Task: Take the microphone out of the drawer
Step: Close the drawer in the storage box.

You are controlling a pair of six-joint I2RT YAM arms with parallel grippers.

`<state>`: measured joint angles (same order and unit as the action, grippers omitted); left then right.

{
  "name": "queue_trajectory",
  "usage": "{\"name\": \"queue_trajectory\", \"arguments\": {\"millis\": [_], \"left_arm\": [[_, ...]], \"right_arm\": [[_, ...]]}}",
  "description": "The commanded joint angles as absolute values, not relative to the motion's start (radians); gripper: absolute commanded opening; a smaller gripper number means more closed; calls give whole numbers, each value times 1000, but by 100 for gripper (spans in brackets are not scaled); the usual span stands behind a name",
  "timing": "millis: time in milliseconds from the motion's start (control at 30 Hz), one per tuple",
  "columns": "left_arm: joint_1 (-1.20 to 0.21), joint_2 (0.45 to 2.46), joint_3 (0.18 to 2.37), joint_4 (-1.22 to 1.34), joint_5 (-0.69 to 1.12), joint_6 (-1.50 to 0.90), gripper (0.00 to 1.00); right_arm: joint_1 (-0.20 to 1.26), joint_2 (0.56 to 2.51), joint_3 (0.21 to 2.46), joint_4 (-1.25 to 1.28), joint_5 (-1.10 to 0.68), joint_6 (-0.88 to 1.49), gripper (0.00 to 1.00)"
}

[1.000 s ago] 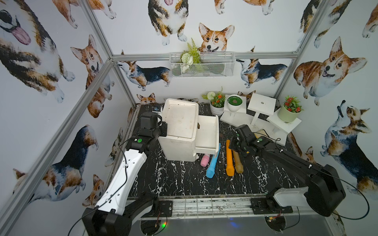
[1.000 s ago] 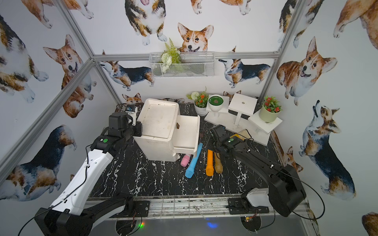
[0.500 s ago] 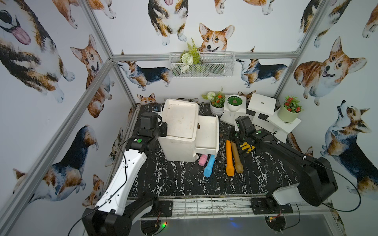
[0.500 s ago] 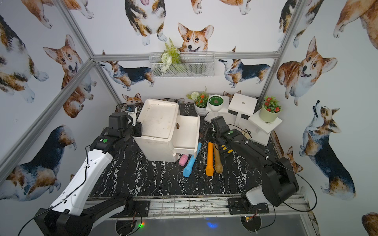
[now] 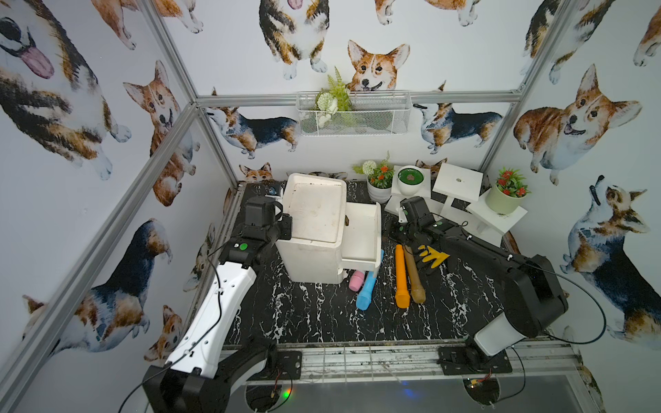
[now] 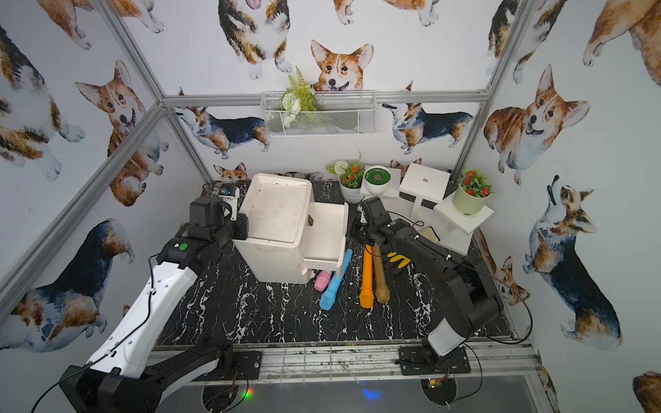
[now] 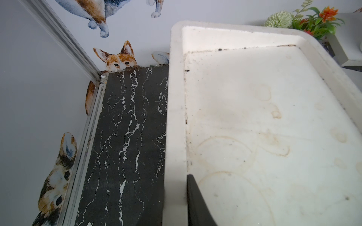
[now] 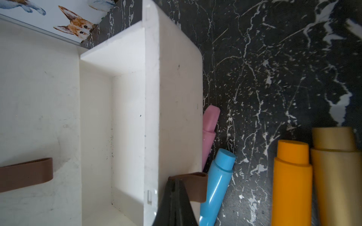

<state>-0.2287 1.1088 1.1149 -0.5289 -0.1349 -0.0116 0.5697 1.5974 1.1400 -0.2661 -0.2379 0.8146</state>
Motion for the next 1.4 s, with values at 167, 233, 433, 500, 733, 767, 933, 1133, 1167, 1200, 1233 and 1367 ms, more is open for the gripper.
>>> {"name": "queue_trajectory", "arguments": {"millis": [167, 233, 433, 500, 733, 767, 933, 1133, 1167, 1200, 1233, 1367], "left_arm": [[-232, 1120, 1095, -644, -95, 41, 0], [-232, 1121, 1097, -644, -95, 43, 0], [-232, 1130, 1113, -653, -98, 55, 0], [-232, 1131, 1118, -655, -88, 62, 0], [-231, 1141, 1114, -653, -36, 82, 0], [-232, 1143, 1112, -653, -27, 83, 0], [-231, 1149, 1113, -652, 3, 89, 0], [-231, 1148, 1120, -659, 40, 104, 0], [-232, 1147, 1121, -662, 43, 108, 0], [-232, 1146, 1122, -664, 44, 109, 0], [-232, 1144, 1122, -666, 47, 109, 0], [-232, 1152, 1126, -664, 59, 107, 0]], "right_arm": [[643, 1675, 1207, -171, -321, 836, 0], [651, 1698, 1226, -161, -328, 844, 0], [652, 1748, 1291, -173, -314, 814, 0], [644, 1755, 1308, -196, -317, 780, 0], [560, 1749, 1298, -210, -439, 693, 0], [545, 1750, 1298, -208, -464, 684, 0], [534, 1790, 1340, -207, -579, 655, 0], [548, 1841, 1374, -192, -592, 659, 0], [546, 1840, 1376, -197, -568, 654, 0], [546, 1837, 1375, -199, -540, 648, 0], [543, 1832, 1372, -188, -522, 648, 0], [549, 1858, 1399, -139, -575, 696, 0]]}}
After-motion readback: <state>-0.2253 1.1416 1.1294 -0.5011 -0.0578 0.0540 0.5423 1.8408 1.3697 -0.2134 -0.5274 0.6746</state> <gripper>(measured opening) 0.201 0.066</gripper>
